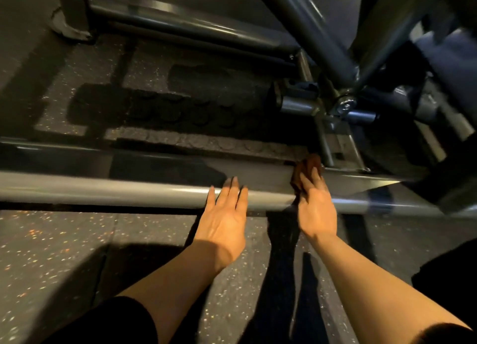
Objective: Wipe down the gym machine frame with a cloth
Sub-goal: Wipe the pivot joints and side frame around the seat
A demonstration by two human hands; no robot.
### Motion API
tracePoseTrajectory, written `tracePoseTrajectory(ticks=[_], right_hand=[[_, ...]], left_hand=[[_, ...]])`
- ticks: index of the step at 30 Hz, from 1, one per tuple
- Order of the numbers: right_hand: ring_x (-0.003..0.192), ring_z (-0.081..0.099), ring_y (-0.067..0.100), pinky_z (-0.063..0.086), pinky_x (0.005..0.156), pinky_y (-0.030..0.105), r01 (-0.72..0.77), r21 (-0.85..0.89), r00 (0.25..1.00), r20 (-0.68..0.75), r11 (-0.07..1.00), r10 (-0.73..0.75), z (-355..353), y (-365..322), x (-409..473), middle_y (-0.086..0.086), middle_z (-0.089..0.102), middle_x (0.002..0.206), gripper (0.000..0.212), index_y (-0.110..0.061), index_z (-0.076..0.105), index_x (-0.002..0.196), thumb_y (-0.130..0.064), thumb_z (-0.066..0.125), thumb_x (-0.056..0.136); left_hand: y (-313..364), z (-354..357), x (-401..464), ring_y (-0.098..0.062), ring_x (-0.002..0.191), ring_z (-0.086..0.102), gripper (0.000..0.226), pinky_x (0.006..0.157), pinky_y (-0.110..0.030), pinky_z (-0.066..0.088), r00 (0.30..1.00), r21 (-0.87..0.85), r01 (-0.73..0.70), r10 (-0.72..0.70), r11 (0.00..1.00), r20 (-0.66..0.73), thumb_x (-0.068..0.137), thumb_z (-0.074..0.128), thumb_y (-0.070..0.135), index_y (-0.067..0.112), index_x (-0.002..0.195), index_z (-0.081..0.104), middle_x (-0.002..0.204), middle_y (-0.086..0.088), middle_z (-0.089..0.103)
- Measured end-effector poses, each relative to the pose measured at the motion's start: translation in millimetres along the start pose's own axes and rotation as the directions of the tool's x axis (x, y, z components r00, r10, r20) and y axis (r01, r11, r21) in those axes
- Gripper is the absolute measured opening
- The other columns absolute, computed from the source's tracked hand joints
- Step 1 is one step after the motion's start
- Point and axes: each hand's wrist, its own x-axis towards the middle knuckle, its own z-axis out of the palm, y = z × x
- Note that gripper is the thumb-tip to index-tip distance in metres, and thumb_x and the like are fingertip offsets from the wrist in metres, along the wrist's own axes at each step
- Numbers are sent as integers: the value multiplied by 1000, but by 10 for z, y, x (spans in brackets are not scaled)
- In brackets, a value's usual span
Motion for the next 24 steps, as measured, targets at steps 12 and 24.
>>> tracePoseTrajectory(ticks=[12, 24], right_hand=[[150, 11, 20, 21, 120, 35, 502, 92, 832, 220, 860, -510, 184, -262, -195, 3, 20, 161, 46, -14, 48, 141, -8, 50, 95], [148, 17, 34, 5, 116, 32, 248, -184, 966, 125, 951, -227, -458, 1136, -12, 13, 19, 160, 58, -7, 35, 149, -13, 53, 94]], left_hand=[[90, 56, 148, -36, 134, 44, 62, 114, -54, 29, 985, 85, -45, 58, 995, -160, 67, 66, 7, -6, 127, 56, 135, -24, 53], [1046, -5, 623, -20, 150, 3, 70, 122, -35, 2, 979, -32, -202, 202, 979, -10, 94, 46, 12, 10, 155, 11, 163, -9, 6]])
